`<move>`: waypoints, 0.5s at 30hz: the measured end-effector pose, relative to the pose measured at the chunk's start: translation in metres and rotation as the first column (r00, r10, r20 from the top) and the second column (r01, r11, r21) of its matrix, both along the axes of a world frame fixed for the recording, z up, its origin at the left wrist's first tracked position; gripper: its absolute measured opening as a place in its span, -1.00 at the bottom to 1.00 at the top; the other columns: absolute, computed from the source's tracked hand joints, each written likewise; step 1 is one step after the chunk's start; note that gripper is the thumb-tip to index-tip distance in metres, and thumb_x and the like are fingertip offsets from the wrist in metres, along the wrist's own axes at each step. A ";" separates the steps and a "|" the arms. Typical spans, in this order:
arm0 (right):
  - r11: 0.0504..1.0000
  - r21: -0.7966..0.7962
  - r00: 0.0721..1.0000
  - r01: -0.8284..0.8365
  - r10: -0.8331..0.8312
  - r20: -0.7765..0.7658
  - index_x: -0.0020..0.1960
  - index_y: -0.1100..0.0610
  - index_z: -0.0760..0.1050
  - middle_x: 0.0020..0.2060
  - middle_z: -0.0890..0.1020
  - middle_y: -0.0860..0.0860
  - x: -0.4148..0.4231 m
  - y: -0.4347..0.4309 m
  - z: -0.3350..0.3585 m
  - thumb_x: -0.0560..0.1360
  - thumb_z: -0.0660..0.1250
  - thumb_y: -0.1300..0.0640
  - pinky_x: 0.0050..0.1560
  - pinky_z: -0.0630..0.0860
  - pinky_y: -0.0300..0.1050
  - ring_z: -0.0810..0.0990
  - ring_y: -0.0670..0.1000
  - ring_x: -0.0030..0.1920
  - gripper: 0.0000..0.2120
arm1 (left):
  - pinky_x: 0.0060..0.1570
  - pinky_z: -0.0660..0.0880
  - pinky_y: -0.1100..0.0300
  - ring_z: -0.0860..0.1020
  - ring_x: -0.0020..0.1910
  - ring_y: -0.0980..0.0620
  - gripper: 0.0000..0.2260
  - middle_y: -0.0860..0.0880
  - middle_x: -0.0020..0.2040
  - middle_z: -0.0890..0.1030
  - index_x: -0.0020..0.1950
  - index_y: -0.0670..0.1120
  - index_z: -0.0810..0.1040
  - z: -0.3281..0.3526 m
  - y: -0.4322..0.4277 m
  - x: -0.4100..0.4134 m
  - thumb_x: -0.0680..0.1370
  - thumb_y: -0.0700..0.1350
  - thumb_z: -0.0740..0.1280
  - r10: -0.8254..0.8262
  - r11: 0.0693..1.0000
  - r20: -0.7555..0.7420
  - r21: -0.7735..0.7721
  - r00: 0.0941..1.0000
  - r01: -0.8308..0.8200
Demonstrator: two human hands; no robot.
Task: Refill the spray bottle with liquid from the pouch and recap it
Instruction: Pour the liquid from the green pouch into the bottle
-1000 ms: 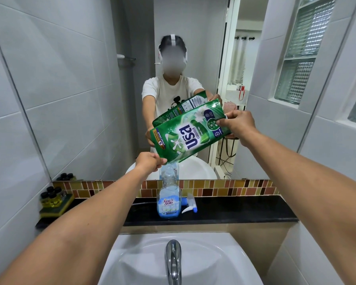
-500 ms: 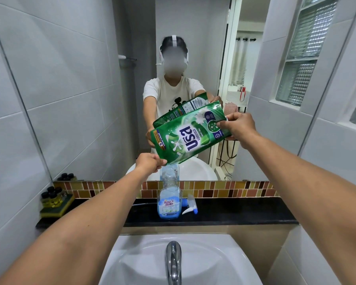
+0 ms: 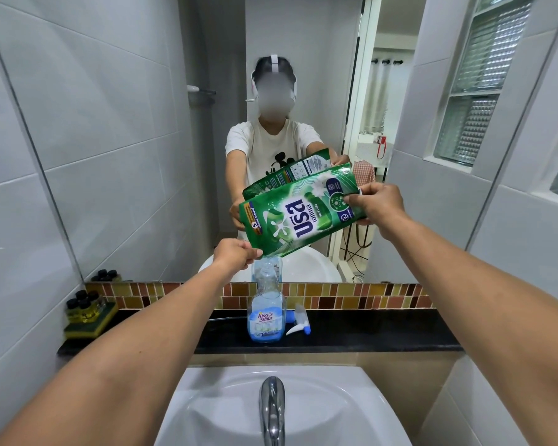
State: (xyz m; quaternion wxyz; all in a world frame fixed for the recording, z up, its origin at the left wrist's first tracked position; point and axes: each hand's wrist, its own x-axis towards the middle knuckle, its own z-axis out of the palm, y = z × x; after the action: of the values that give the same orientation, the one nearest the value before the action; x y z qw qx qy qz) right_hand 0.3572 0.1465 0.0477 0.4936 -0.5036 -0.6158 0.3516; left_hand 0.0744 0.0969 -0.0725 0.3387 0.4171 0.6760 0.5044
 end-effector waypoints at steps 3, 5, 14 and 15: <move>1.000 -0.024 0.999 0.001 -0.002 -0.040 -0.10 0.13 0.55 -0.13 0.71 0.05 0.002 -0.001 -0.006 0.44 0.50 0.20 -0.35 0.57 -0.16 0.71 0.01 -0.18 -0.86 | -0.26 0.49 0.17 0.51 -0.27 -0.02 -0.75 -0.09 -0.30 0.61 -0.37 -0.14 0.55 0.000 0.001 -0.001 0.44 -0.23 0.55 0.006 1.000 -0.011 -0.003 1.000 -0.006; 0.999 -0.049 0.997 0.010 -0.014 -0.071 -0.09 0.14 0.55 -0.11 0.71 0.06 0.004 0.000 -0.013 0.43 0.51 0.21 -0.33 0.60 -0.14 0.72 0.04 -0.15 -0.86 | -0.25 0.50 0.16 0.52 -0.26 -0.02 -0.79 -0.08 -0.30 0.62 -0.34 -0.14 0.58 0.000 0.002 -0.002 0.44 -0.22 0.55 0.007 1.000 -0.026 -0.006 1.000 -0.007; 0.988 -0.148 0.983 0.039 -0.065 -0.174 0.03 0.22 0.58 -0.09 0.71 0.10 0.016 -0.001 -0.052 0.44 0.51 0.20 -0.27 0.64 -0.07 0.70 0.05 -0.16 -0.79 | -0.24 0.49 0.17 0.51 -0.29 0.03 -0.83 -0.04 -0.33 0.61 -0.29 -0.15 0.62 0.002 0.005 0.000 0.45 -0.18 0.55 0.007 0.999 -0.083 -0.032 0.996 -0.010; 0.987 -0.158 0.981 0.043 -0.071 -0.182 0.03 0.22 0.58 -0.09 0.71 0.11 0.018 0.000 -0.056 0.43 0.51 0.20 -0.25 0.65 -0.05 0.70 0.05 -0.17 -0.79 | -0.24 0.49 0.18 0.51 -0.29 0.04 -0.83 -0.04 -0.33 0.61 -0.28 -0.16 0.62 0.003 0.005 0.000 0.45 -0.18 0.55 0.006 0.999 -0.087 -0.033 0.996 -0.009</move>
State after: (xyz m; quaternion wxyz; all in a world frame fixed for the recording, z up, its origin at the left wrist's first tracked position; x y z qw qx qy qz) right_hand 0.3748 0.1462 -0.0078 0.5191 -0.5221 -0.5230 0.4293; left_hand 0.0741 0.1024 -0.0694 0.3141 0.4301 0.7000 0.4757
